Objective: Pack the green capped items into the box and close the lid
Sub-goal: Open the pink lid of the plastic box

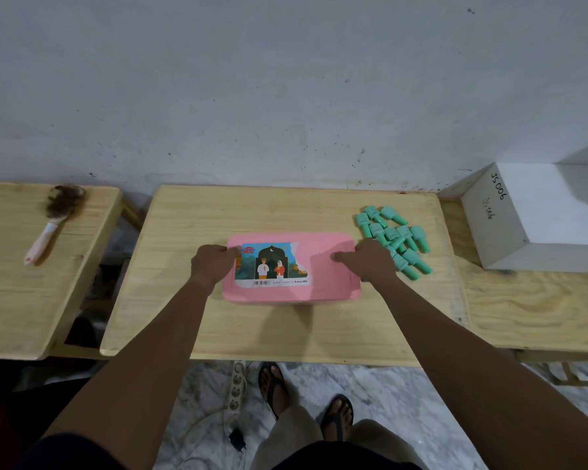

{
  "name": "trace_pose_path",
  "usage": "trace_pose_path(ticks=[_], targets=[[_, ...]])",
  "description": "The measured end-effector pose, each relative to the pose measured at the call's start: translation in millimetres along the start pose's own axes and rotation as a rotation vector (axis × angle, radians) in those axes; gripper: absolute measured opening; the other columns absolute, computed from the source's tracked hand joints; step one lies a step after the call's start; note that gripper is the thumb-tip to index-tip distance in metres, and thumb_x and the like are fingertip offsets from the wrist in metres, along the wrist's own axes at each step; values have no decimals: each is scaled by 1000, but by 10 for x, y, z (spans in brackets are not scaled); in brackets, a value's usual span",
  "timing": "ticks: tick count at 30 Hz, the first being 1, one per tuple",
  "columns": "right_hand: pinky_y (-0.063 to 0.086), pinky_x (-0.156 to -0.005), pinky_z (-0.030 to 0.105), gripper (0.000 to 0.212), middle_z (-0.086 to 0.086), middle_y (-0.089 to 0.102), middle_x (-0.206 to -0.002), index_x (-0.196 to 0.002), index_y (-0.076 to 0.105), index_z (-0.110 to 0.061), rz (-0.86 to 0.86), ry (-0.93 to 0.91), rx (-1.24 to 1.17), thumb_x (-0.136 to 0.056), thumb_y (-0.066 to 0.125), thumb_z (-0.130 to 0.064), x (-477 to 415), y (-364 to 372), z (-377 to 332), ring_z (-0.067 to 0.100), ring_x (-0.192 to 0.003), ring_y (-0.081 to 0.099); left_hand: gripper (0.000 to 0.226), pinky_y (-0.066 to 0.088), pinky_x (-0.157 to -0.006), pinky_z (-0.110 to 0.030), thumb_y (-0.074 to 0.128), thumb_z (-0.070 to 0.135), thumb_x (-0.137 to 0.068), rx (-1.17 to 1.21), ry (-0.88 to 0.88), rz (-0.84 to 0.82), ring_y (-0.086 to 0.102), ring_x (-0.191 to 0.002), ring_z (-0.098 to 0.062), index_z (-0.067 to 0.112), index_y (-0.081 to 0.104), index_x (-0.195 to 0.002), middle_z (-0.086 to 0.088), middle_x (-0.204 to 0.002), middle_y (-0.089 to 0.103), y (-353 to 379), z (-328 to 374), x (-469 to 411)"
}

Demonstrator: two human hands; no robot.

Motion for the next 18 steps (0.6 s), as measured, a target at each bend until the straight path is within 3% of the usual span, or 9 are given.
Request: trace_pose_path(ticks=[4,9,14,18], targets=[[52,-79,35,51,6,68,-95,-107,68,-4,85,-30,-153,-80,73,-47,-134,-65,-98,25,-90,64,30,52,-79,-36,74,42,-81,-37,44,9,69,-89,-29,13,73,-73,-7,-83,71,16,183,-153],[47,-72,33,52,8,67,-96,-105,67,-1,65,43,-136,-71,85,-36,-244,-24,-98,23,-85,59,49,50,-73,-31,90,42,-59,-95,38,19,62,-86,-20,11,74,-93,0,-90,67,22,159,-233],[43,-66,32,51,10,67,-96,-105,65,0,92,64,-106,-71,87,-31,-265,-29,-140,23,-80,57,50,55,-78,-35,92,44,-55,-100,14,24,65,-87,-21,14,69,-89,1,-90,68,20,115,-285],[44,-71,34,55,3,58,-97,-106,57,-6,206,-8,-174,-67,89,-29,-229,-114,-228,24,-89,57,48,56,-82,-36,90,49,-56,-114,14,39,68,-90,-22,20,67,-86,-1,-94,71,-8,88,-290]])
Point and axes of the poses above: each hand's wrist, its own x-axis away from the middle knuckle, its own y-axis out of the palm, z = x × y, the point moved 9 cm from there along -x, towards the middle knuckle
